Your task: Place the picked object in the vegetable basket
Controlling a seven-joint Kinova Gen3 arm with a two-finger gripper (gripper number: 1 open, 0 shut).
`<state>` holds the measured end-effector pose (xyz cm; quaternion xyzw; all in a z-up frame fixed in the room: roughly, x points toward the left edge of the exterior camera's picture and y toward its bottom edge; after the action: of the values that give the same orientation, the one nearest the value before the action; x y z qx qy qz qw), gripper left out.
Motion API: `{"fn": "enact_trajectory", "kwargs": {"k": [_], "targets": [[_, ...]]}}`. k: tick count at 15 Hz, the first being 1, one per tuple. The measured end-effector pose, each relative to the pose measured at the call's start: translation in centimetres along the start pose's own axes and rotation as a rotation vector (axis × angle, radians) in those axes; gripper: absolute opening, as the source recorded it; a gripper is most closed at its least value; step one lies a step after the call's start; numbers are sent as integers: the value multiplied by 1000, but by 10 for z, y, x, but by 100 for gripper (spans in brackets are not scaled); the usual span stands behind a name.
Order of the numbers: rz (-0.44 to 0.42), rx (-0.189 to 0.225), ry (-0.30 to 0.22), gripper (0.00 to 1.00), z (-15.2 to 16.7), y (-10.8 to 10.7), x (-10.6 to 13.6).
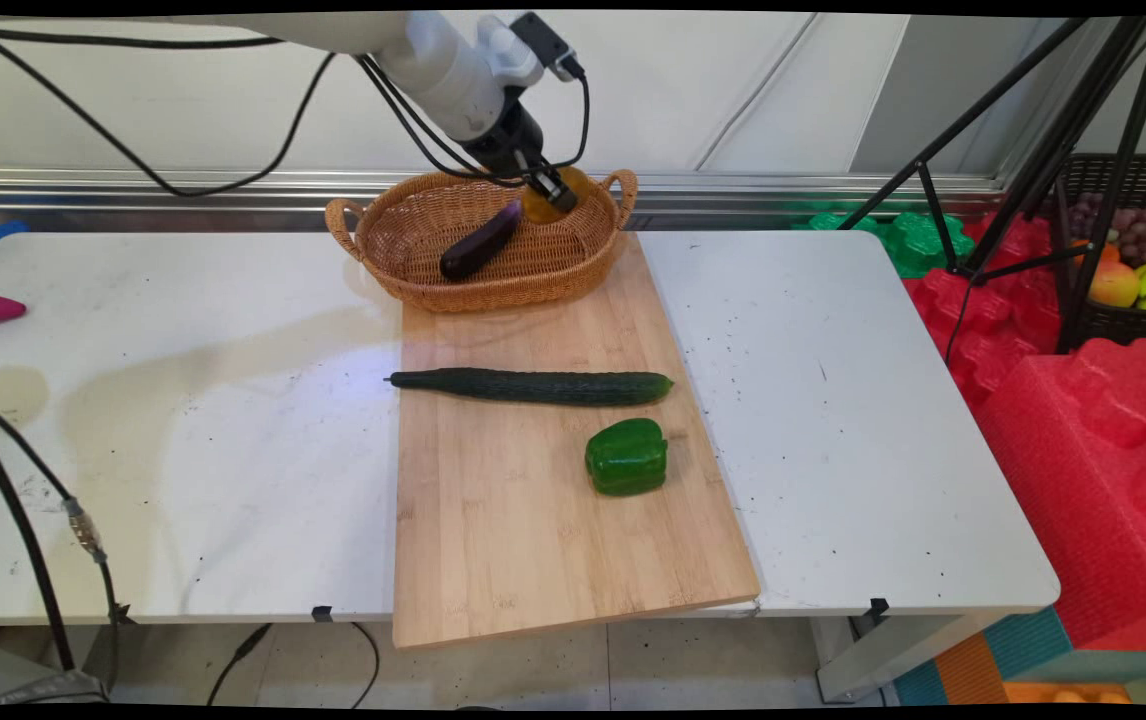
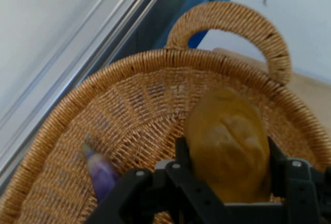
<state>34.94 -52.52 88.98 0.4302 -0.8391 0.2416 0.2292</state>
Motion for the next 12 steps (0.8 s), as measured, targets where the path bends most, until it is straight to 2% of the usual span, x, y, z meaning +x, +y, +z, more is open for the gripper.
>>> {"fn": "enact_trajectory", "kwargs": {"k": [6, 12], "targets": [[-15, -19, -58, 0, 50, -15, -3], [-41, -32, -91, 0, 76, -21, -7]]}}
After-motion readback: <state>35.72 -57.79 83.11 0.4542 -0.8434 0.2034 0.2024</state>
